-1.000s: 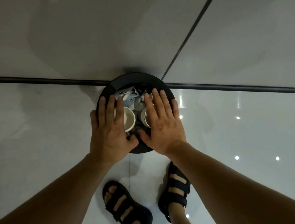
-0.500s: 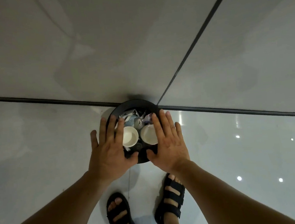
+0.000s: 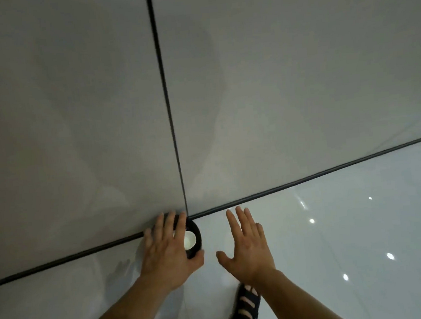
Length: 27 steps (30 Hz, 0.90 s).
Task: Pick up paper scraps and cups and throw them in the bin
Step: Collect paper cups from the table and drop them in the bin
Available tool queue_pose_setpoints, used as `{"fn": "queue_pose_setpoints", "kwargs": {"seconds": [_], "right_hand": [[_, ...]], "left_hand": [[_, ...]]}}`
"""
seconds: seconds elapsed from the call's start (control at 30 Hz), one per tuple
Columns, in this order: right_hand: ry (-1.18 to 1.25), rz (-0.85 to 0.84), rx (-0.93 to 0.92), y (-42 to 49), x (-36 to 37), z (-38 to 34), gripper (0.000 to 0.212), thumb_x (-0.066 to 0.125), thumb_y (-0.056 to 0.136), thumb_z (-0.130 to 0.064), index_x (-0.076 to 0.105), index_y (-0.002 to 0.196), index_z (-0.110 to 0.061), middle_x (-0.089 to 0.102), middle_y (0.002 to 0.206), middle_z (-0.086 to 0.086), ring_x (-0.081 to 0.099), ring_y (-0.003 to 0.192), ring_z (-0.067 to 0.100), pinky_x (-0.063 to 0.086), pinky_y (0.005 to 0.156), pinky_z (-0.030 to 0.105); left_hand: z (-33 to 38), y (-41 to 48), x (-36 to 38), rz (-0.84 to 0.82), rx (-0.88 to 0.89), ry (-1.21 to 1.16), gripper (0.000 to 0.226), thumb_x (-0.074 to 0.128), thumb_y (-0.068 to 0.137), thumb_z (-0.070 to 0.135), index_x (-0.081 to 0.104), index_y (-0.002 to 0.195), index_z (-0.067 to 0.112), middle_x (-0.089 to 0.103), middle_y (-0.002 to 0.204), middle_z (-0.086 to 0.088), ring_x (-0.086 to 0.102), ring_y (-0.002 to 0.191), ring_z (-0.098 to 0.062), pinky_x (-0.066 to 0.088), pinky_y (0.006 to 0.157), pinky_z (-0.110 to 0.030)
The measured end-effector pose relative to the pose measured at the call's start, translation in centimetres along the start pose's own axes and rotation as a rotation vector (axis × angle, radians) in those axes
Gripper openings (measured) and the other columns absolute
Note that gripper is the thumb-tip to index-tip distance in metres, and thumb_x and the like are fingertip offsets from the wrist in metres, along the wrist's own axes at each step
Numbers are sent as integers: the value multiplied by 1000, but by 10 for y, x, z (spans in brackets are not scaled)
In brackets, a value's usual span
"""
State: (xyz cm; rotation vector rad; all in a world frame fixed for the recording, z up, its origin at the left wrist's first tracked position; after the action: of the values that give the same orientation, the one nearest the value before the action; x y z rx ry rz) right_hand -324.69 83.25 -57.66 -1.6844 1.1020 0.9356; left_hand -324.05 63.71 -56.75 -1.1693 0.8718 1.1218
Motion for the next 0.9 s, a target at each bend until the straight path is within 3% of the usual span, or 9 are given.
{"fn": "queue_pose_setpoints", "kwargs": {"seconds": [0.13, 0.3, 0.43, 0.67, 0.9], "right_hand": [[35, 76, 128, -87, -87, 25, 93, 43, 88, -64, -13, 154, -29, -20, 162, -1, -29, 144, 18, -8, 117, 40], [113, 177, 352, -201, -143, 84, 92, 44, 89, -63, -12, 154, -31, -18, 162, -2, -20, 148, 20, -2, 121, 43], [174, 252, 525, -282, -163, 145, 92, 45, 89, -62, -10, 154, -30, -15, 163, -1, -18, 149, 20, -1, 121, 43], [186, 400, 676, -422, -202, 263, 91, 46, 87, -60, -5, 155, -29, -9, 164, 0, -14, 150, 21, 1, 121, 44], [219, 432, 941, -562, -208, 365, 91, 46, 87, -60, -7, 155, -31, -13, 163, -1, -16, 149, 20, -2, 119, 46]], "left_hand": [[57, -45, -62, -16, 122, 38, 97, 32, 74, 77, 2, 152, 28, 3, 160, 2, -3, 147, -24, 6, 115, -49], [150, -95, -85, -68, 328, 97, 97, 26, 73, 78, 0, 153, 28, 1, 161, 2, -6, 147, -23, 4, 116, -49], [255, -114, -95, -52, 532, 165, 97, 21, 73, 78, -5, 152, 28, -6, 161, 2, -13, 146, -22, -3, 116, -49], [476, -173, -89, 12, 835, 235, 90, 30, 81, 73, 0, 153, 27, -4, 161, 2, -10, 147, -22, -1, 116, -49], [640, -250, -51, -60, 1075, 194, 88, 33, 84, 71, 2, 153, 28, -3, 161, 2, -11, 147, -22, -1, 117, -49]]}}
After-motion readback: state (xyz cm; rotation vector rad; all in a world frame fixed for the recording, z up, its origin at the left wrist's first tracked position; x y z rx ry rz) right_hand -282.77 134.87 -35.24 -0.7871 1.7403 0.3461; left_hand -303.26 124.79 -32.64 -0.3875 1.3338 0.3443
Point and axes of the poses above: each hand's wrist, its own y-axis towards the middle knuckle, its own x-axis out of the palm, z = x × y, the point moved 3 cm from there along y, towards the middle knuckle
